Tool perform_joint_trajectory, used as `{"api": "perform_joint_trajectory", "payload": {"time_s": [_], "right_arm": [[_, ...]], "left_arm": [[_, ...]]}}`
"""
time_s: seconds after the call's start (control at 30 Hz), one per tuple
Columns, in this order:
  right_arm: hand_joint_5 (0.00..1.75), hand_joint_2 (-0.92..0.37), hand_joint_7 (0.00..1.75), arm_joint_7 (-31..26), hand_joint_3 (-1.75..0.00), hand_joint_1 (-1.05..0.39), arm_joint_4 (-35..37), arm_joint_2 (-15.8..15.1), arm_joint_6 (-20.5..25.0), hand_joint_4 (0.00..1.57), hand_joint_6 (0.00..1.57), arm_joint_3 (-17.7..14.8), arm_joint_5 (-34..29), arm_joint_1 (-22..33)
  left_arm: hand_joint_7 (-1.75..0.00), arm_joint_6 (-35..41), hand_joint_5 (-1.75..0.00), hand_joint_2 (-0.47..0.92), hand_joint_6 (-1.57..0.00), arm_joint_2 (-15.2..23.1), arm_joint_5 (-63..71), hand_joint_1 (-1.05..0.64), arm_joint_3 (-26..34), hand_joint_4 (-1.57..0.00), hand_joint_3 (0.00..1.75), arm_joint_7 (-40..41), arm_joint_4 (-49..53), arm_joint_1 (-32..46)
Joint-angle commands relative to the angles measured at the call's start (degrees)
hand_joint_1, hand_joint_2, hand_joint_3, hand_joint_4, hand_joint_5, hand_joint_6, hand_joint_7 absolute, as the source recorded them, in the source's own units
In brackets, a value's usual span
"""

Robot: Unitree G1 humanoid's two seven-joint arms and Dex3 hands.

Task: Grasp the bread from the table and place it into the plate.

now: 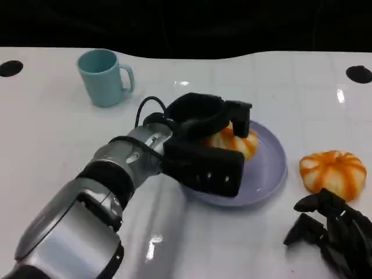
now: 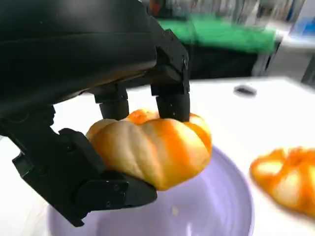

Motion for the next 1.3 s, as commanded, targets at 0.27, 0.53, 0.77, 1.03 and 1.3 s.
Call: {"api": "perform_joint_trajectory", "payload": {"time_s": [0.27,0.53,0.77,1.03,1.3], "right_arm": [[1.49,-0.92,1.23,-1.09,-0.25,-0.53,-0.94,-0.24,0.10,0.67,0.60,-0.16,0.30,0.92],[1.49,-0.92,1.24,-0.54,-0.25,-0.54,-0.77,-0.51,0.37,0.67,0.59,-0.25,0.45,0.61],[1.49,-0.92,1.24,-0.18,-0.26,-0.53,-1.07,-1.09,2.12,0.66,0.57,-0.11,0.73,0.62],[1.49,-0.92,1.22,-0.14,-0.25,-0.52,-0.93,-1.03,1.65,0.67,0.58,-0.20,0.58,0.53],[1.50,-0.92,1.23,0.07,-0.26,-0.54,0.12,-0.95,0.21,0.66,0.58,-0.15,0.44,0.09]], "left_arm": [[0.00,5.79,-0.17,0.92,-0.23,0.14,-2.05,-0.73,0.64,-0.22,0.42,-13.09,-0.17,-2.14],[-0.01,6.68,-0.03,0.92,-0.07,1.86,-2.55,-1.04,0.74,-0.01,0.77,-19.13,-0.90,-3.01],[-0.04,0.36,-0.10,0.92,-0.14,5.08,-10.77,-0.99,8.09,-0.14,0.73,-21.60,-2.84,-0.15],[-0.04,-2.36,-0.11,0.92,-0.14,5.35,-19.04,-0.99,14.14,-0.15,0.72,-25.79,-3.86,3.15],[-0.11,-7.28,-0.33,0.92,-0.35,2.92,-43.20,-0.83,31.98,-0.45,0.50,-39.22,-10.09,17.31]]}}
